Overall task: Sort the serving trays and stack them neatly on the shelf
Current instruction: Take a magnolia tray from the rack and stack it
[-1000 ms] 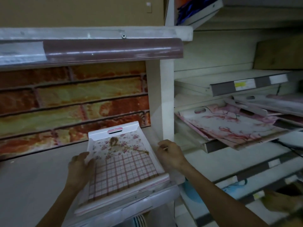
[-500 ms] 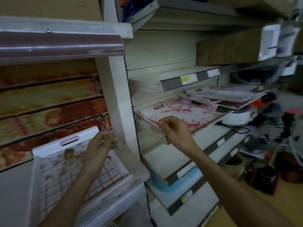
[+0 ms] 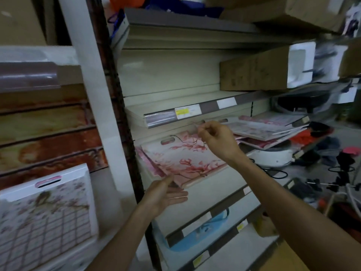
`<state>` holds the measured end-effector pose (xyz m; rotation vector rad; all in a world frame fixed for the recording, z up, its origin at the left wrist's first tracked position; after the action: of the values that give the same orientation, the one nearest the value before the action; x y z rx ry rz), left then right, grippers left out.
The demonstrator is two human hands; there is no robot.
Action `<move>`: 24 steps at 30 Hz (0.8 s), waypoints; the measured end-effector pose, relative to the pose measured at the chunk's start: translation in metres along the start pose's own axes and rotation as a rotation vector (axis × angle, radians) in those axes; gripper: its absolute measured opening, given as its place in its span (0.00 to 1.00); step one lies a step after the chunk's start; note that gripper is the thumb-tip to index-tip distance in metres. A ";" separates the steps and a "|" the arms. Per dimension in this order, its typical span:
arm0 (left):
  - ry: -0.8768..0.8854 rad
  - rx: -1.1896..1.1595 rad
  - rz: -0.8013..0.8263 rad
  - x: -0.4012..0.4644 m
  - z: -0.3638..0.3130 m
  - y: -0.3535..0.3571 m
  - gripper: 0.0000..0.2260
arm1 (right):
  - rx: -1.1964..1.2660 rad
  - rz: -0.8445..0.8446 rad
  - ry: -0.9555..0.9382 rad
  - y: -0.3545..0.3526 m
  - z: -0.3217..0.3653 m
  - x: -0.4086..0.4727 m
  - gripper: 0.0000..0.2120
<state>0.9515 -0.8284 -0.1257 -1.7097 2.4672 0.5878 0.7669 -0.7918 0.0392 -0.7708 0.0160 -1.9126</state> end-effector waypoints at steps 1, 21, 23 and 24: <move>0.007 -0.067 -0.016 0.004 0.000 0.010 0.15 | 0.000 0.009 -0.006 -0.007 -0.004 0.006 0.07; 0.245 -0.147 -0.380 -0.027 0.003 -0.002 0.09 | -0.205 0.169 0.040 -0.046 -0.105 0.072 0.16; 0.259 -0.087 -0.396 -0.045 0.002 -0.008 0.11 | -0.245 0.155 0.098 -0.041 -0.119 0.071 0.18; 0.261 -0.038 -0.412 -0.054 0.002 -0.011 0.11 | -0.244 0.155 0.139 -0.038 -0.126 0.068 0.14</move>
<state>0.9812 -0.7828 -0.1148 -2.3521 2.1528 0.3883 0.6522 -0.8700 -0.0139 -0.7719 0.3905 -1.8316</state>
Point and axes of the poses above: each hand's wrist, its own x-axis towards the middle knuckle, its own y-axis out of the palm, z = x × y, the point moved 8 cm from there along x, towards the middle knuckle, and after that the axes turned 2 degrees about y, right-handed, at the moved point
